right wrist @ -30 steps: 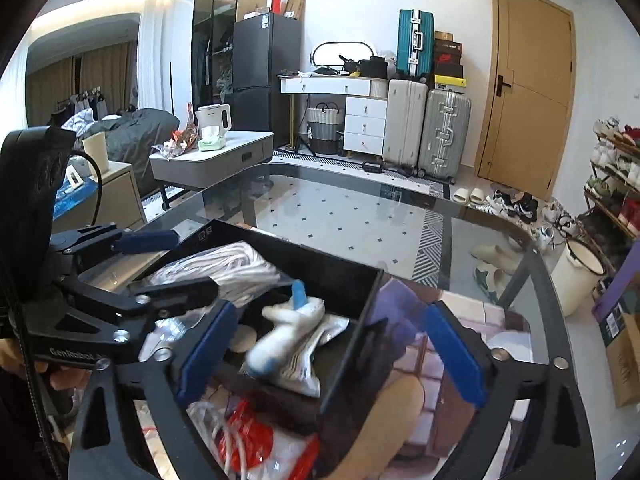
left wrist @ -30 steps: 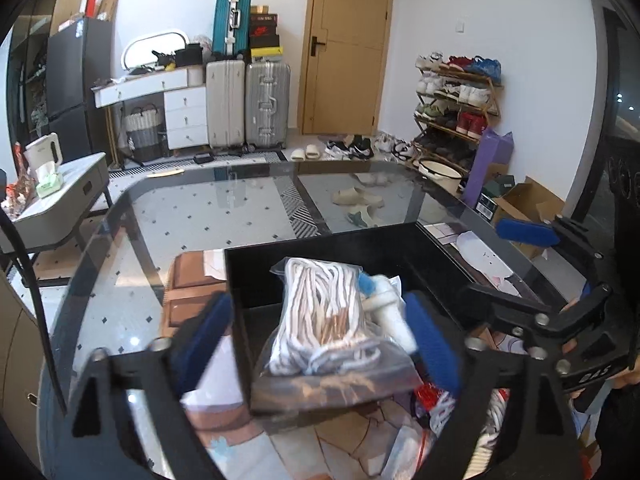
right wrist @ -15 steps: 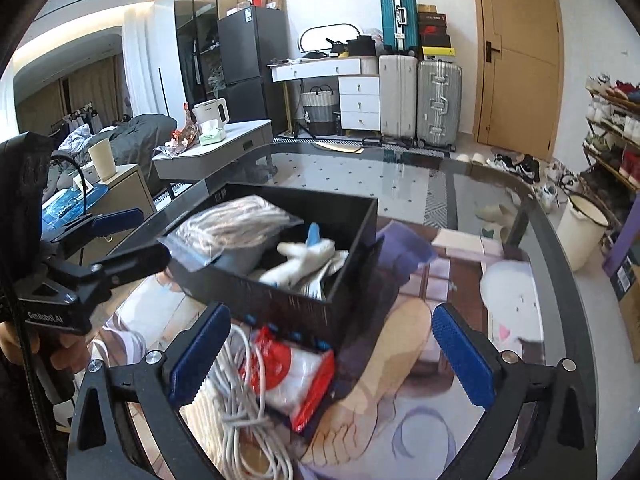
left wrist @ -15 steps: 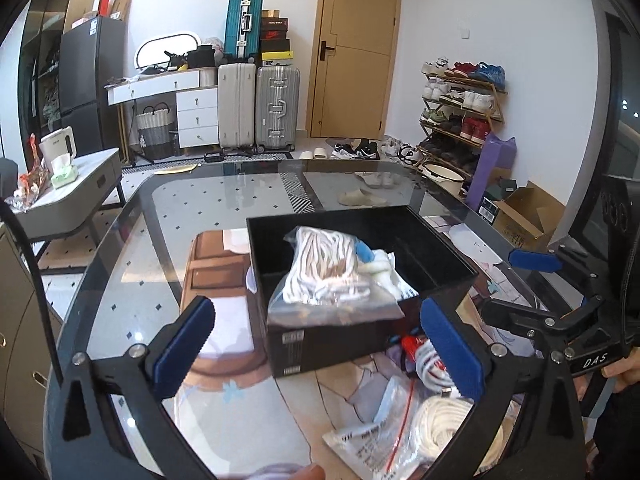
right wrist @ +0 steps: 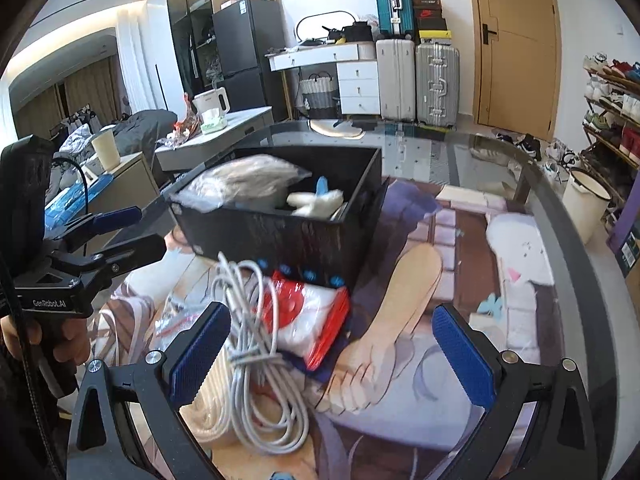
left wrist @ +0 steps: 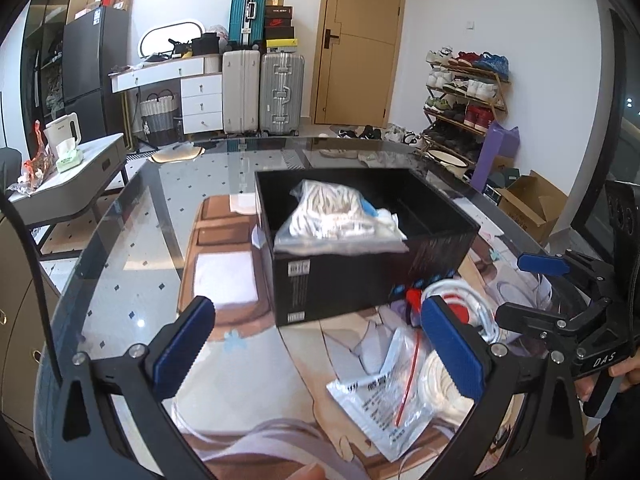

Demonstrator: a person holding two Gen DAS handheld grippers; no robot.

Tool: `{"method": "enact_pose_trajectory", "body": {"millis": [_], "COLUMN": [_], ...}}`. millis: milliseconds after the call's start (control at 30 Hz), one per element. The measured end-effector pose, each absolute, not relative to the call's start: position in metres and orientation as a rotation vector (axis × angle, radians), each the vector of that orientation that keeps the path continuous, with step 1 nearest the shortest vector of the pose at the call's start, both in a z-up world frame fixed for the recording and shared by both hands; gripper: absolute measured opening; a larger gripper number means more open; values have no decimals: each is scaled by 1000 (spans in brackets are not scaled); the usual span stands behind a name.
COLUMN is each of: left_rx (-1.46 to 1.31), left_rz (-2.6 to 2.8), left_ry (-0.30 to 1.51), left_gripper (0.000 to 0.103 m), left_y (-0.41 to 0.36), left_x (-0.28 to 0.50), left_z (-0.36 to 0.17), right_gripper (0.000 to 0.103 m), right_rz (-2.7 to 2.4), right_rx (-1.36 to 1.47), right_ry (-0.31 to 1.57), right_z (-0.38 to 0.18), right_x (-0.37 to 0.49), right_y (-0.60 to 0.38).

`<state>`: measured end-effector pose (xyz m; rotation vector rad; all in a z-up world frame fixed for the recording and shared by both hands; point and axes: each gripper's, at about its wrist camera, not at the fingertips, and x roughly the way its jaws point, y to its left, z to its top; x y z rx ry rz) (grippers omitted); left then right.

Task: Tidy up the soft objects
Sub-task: 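Move the right gripper to the coiled white cable and grasp it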

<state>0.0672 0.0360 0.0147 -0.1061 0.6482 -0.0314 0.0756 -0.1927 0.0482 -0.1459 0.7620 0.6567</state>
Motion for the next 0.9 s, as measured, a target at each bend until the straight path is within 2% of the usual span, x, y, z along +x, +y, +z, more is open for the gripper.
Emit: {"method": "enact_pose_trajectory", "body": {"millis": [900], "left_rx": [-122], "left_rz": [-112], "left_ry": [684], "left_gripper": [103], "left_y": [28], "left_x": [60], "left_z": [1], "right_gripper": [102], "right_rz": [587], "right_rx": [-133], "right_ry": [855], "right_z": [24], "right_x": [73], "right_y": [-186]}}
